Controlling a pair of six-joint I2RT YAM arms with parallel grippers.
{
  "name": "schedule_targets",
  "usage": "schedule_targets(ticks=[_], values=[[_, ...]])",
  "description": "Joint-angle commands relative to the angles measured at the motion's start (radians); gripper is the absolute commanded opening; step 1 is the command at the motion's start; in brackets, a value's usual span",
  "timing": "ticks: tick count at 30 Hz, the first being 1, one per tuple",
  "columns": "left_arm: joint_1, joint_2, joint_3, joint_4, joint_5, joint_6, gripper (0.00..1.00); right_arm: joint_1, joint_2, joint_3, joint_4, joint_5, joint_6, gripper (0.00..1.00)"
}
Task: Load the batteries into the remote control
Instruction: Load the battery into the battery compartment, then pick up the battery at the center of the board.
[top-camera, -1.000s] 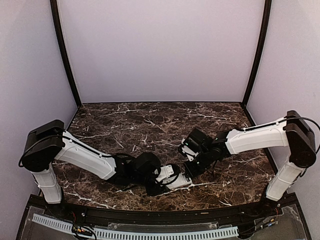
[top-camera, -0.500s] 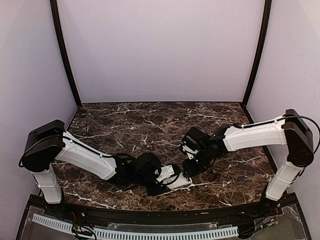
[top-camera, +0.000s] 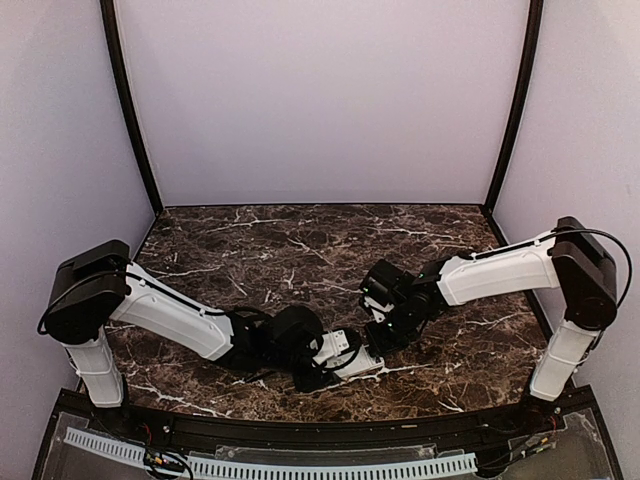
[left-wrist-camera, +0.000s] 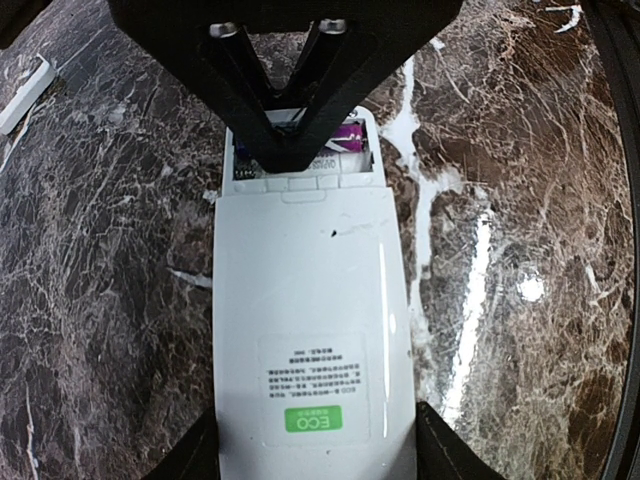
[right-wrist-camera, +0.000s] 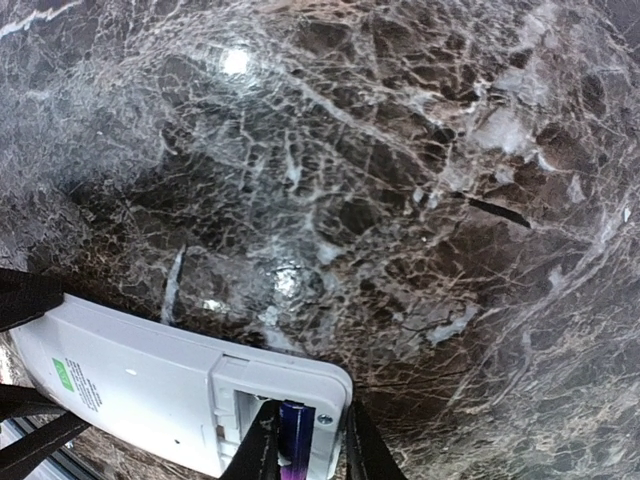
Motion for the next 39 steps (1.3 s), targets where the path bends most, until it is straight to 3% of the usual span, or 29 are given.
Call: schedule_targets(ticks=[1, 8, 19, 26, 28, 32, 36, 39], values=[[-0.008, 0.064, -0.028, -0.138, -0.041, 0.03, 0.36, -0.005, 0.005, -0.025, 0.009, 0.013, 0.01, 0.15], [-0.008, 0.067, -0.027, -0.139, -0.047, 0.033, 0.36, -0.005, -0.009, -0.03, 0.001, 0.015, 0.008, 0.12], [-0.011, 0.07, -0.027, -0.141, -0.047, 0.034, 0.36, -0.029, -0.087, 0.066, -0.074, 0.003, -0.05, 0.4], [-0.011, 0.07, -0.024, -0.154, -0.038, 0.04, 0.4, -0.152, -0.226, 0.076, -0.108, 0.008, -0.11, 0.44], [-0.011, 0.07, -0.02, -0.159, -0.024, 0.042, 0.43, -0.218, -0.278, 0.09, -0.128, 0.05, -0.219, 0.45], [-0.011, 0.071, -0.015, -0.16, -0.01, 0.045, 0.55, -0.348, -0.355, 0.124, -0.065, 0.021, -0.599, 0.5], [-0.011, 0.063, -0.007, -0.17, -0.026, 0.056, 0.64, -0.415, -0.406, 0.072, 0.029, -0.027, -0.975, 0.59], [-0.011, 0.046, -0.005, -0.175, -0.038, 0.077, 0.72, -0.444, -0.431, 0.02, 0.013, -0.084, -1.225, 0.6]])
